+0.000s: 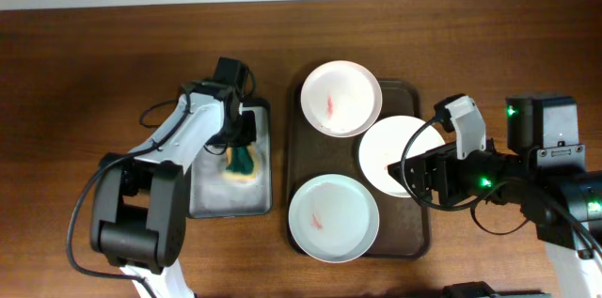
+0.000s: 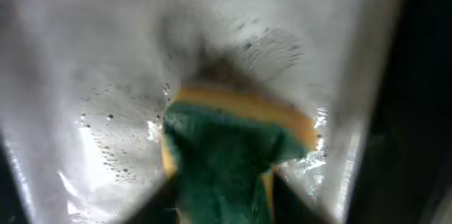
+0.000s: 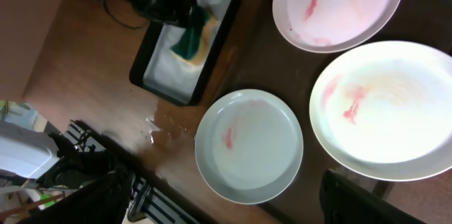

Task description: Clean dirty plates on tray and stack at the side

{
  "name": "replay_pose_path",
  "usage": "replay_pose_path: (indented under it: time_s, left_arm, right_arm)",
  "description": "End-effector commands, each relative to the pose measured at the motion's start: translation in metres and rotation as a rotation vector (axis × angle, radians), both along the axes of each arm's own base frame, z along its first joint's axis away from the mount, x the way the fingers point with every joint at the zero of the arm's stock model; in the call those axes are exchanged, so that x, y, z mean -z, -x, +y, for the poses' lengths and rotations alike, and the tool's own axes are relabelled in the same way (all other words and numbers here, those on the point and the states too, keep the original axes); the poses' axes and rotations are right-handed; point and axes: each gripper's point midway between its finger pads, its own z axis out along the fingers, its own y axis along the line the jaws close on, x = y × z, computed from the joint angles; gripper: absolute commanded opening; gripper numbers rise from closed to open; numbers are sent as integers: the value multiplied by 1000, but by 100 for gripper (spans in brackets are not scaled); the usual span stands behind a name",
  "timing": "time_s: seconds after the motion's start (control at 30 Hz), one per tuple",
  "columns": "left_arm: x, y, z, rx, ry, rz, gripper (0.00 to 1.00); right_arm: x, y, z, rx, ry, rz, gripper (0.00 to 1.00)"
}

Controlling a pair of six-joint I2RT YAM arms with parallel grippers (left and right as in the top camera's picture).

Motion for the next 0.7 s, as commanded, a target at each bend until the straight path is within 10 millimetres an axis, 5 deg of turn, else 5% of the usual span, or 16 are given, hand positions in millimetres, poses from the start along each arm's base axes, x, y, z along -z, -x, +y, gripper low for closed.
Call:
replay_pose_path:
  time_s: [0.0,0.07,0.13,0.2,0.33,0.37,0.4,0.53,0.67]
  left_arm:
    - [-37,-14,-5,7,18,-21,86]
    - [-40,-6,-5,8,17,14,85]
    - [-33,7,-6,11,27,64,68]
    - [-15,23,-3,14,12,111,51]
    - [29,42,-8,7,57,115,40]
    - [38,44,-9,9,72,108,27]
    - [41,47,-8,9,69,112,0]
    - [25,38,-11,12,74,92,0]
    - [-33,19,-14,24,78,41,0]
  right_arm:
    - [-8,1,3,-9,-14,-19,86]
    - [-8,1,3,-10,-14,-20,86]
    - [-8,1,3,-10,-14,-20,86]
    - [-8,1,3,-10,-14,-20,86]
    - [-8,1,3,-9,-14,-16,86]
    - [-7,2,3,-9,-13,-7,86]
    - [-4,3,3,-9,-11,9,86]
    - [13,-1,-16,89,88,74,77]
    - [33,-3,-50,308,216,165,72]
